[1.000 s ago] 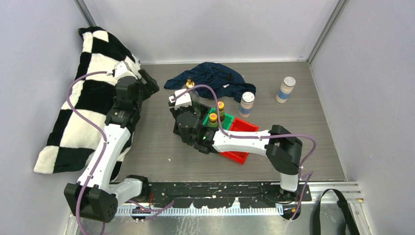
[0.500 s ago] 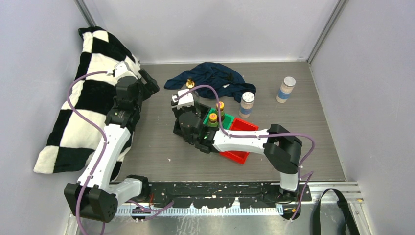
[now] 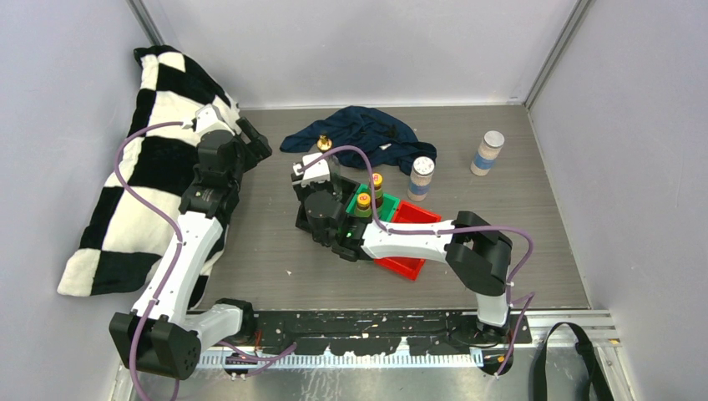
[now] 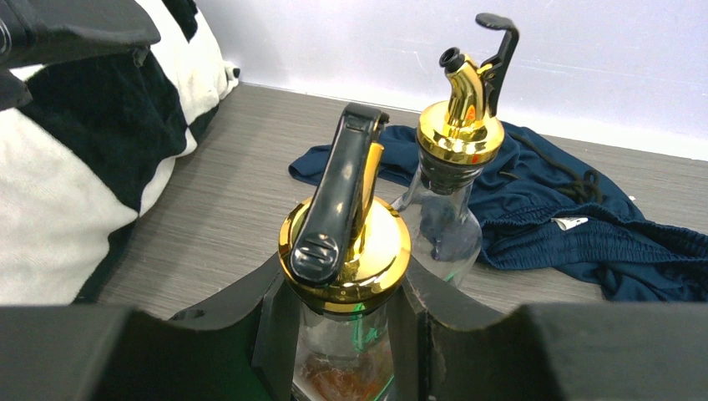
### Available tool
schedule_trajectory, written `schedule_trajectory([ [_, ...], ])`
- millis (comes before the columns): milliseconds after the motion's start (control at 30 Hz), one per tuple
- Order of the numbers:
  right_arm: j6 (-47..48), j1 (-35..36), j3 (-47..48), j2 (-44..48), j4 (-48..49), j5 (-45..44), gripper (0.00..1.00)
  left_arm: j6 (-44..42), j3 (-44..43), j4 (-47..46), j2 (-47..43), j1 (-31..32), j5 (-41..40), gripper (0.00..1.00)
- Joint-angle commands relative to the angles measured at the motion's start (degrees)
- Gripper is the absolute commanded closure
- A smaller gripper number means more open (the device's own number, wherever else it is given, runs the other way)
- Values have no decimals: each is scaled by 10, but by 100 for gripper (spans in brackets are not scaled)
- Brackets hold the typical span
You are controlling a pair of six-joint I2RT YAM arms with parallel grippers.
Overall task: Organize the condiment bottles
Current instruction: Place the bottle in the storage box.
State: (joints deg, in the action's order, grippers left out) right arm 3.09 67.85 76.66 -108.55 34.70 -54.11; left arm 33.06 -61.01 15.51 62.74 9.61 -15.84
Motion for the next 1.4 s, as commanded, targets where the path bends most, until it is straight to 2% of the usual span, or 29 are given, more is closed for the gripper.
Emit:
schedule_trajectory([
  [0,-8,-4,4,12,71,-1,99,7,1,-17,-10,-5,4,19],
  [800,-15,-12,-1,6,59,3,99,8,2,-19,-8,-5,5,20],
  [900,-17,-12,1,5,55,2,91,8,2,-20,-8,-5,5,20],
  [1000,-20,-11,0,4,54,0,88,9,2,-20,-7,-5,7,20],
  [1133,-23,-11,0,3,52,-3,73,11,2,-21,-6,-6,10,20],
  [1367,-24,-11,0,3,49,-5,53,13,3,-22,-4,-8,13,21],
])
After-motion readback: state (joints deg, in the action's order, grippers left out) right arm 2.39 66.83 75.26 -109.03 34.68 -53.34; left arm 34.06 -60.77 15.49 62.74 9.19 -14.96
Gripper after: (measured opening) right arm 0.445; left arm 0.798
